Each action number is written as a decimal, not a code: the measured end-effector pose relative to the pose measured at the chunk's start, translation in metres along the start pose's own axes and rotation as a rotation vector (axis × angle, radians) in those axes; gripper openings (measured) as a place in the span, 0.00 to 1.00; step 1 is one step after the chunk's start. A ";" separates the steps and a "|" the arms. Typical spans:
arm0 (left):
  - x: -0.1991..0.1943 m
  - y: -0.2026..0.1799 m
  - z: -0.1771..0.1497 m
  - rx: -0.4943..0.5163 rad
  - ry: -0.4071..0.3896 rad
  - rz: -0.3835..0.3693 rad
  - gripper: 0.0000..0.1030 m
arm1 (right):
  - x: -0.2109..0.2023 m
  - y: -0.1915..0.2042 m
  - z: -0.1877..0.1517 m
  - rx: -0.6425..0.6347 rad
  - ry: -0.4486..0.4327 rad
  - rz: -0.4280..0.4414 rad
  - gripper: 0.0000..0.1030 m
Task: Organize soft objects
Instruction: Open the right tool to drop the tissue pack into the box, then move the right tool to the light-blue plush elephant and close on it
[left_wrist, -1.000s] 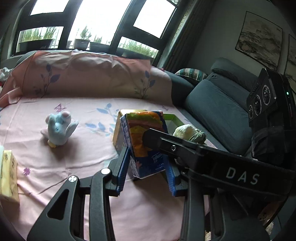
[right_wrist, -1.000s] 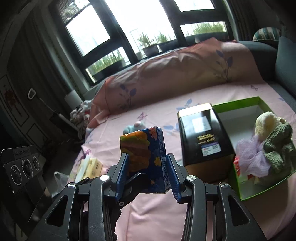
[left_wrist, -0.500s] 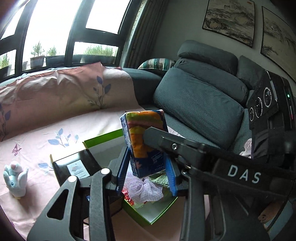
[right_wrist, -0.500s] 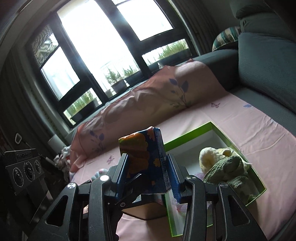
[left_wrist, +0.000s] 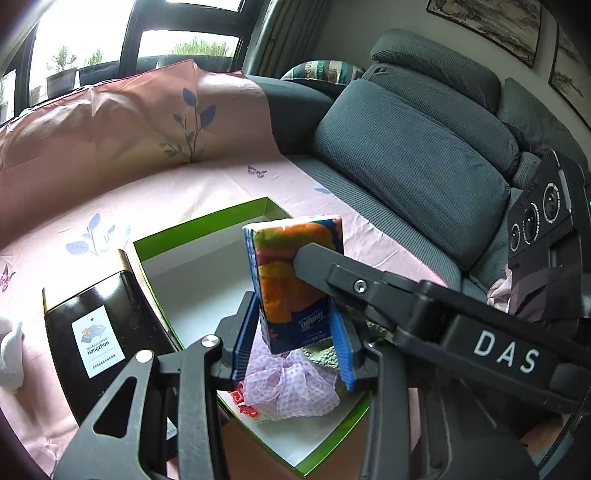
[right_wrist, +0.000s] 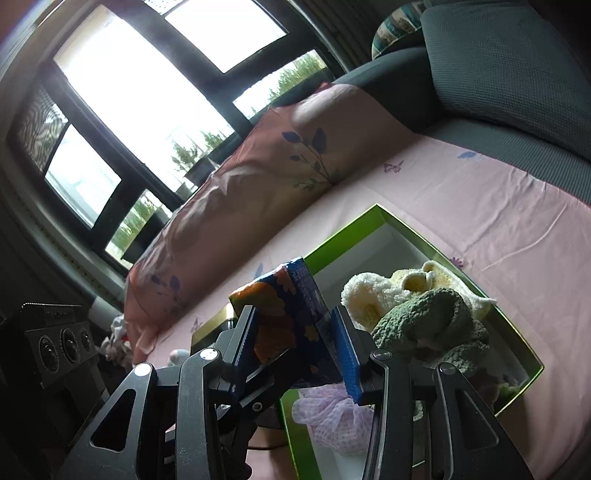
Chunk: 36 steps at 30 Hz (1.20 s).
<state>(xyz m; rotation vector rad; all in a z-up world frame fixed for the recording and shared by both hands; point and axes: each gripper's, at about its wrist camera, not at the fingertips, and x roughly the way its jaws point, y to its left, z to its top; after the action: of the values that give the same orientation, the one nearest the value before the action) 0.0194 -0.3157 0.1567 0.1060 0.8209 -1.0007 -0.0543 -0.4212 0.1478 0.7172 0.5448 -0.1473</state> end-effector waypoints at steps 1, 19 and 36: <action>0.002 0.000 -0.001 -0.006 0.008 0.000 0.38 | 0.001 -0.001 0.000 0.003 0.004 -0.004 0.43; -0.049 -0.013 -0.016 0.007 -0.064 0.008 0.81 | -0.038 -0.003 -0.002 -0.004 -0.127 -0.139 0.75; -0.182 0.063 -0.090 -0.200 -0.227 0.193 0.91 | -0.056 0.048 -0.031 -0.150 -0.190 -0.296 0.86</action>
<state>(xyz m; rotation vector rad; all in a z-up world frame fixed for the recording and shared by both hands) -0.0319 -0.1127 0.1949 -0.0972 0.6835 -0.7289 -0.1003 -0.3674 0.1858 0.4681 0.4722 -0.4414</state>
